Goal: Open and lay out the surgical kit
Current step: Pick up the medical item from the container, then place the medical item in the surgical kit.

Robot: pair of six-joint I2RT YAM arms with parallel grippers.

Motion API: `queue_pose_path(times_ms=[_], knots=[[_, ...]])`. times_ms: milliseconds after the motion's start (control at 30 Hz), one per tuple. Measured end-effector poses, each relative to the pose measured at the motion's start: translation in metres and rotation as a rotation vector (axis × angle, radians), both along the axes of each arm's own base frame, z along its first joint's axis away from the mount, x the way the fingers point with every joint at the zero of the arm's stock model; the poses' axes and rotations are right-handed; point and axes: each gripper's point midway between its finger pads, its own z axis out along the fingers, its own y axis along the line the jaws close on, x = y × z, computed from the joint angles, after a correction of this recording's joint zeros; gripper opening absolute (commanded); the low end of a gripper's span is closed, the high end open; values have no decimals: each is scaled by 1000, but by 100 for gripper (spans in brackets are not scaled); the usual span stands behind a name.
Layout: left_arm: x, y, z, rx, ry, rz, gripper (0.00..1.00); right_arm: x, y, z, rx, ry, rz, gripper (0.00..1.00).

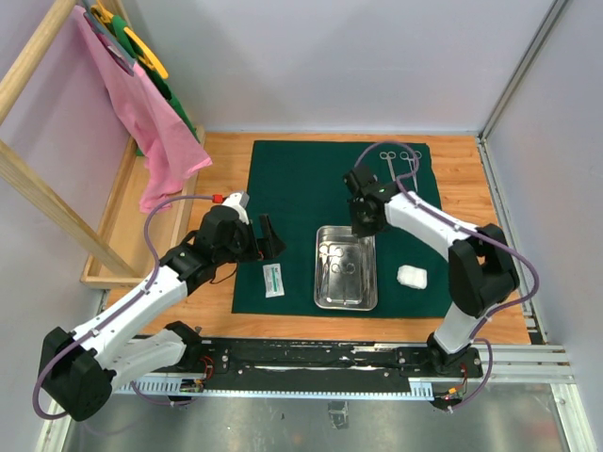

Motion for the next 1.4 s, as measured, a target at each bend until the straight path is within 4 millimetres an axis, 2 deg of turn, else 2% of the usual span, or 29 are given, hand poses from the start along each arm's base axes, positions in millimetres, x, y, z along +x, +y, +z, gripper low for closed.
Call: queue_pose_path(times_ms=[133, 233, 333, 433, 567, 667, 833, 1000, 1267, 1400], knots=[[0, 1, -2, 6, 4, 5, 99, 30, -9, 51, 73, -84, 7, 1], [1, 1, -3, 11, 8, 7, 99, 60, -37, 84, 101, -156, -18, 1], [1, 1, -7, 18, 18, 7, 99, 82, -77, 100, 78, -199, -61, 1], [1, 1, -9, 23, 26, 7, 99, 100, -114, 103, 35, -200, -91, 1], [0, 2, -11, 27, 32, 7, 99, 121, -138, 88, -7, -155, -71, 1], [1, 1, -14, 35, 44, 7, 99, 131, -149, 62, -21, -90, -47, 1], [2, 1, -20, 48, 62, 9, 99, 127, -172, 19, -29, 32, -54, 1], [2, 0, -21, 46, 66, 10, 99, 125, -195, -2, -24, 81, -97, 1], [4, -1, -23, 49, 69, 11, 99, 130, -198, -30, -27, 115, -94, 1], [5, -1, -24, 51, 70, 13, 99, 132, -201, -37, -40, 118, -96, 1]])
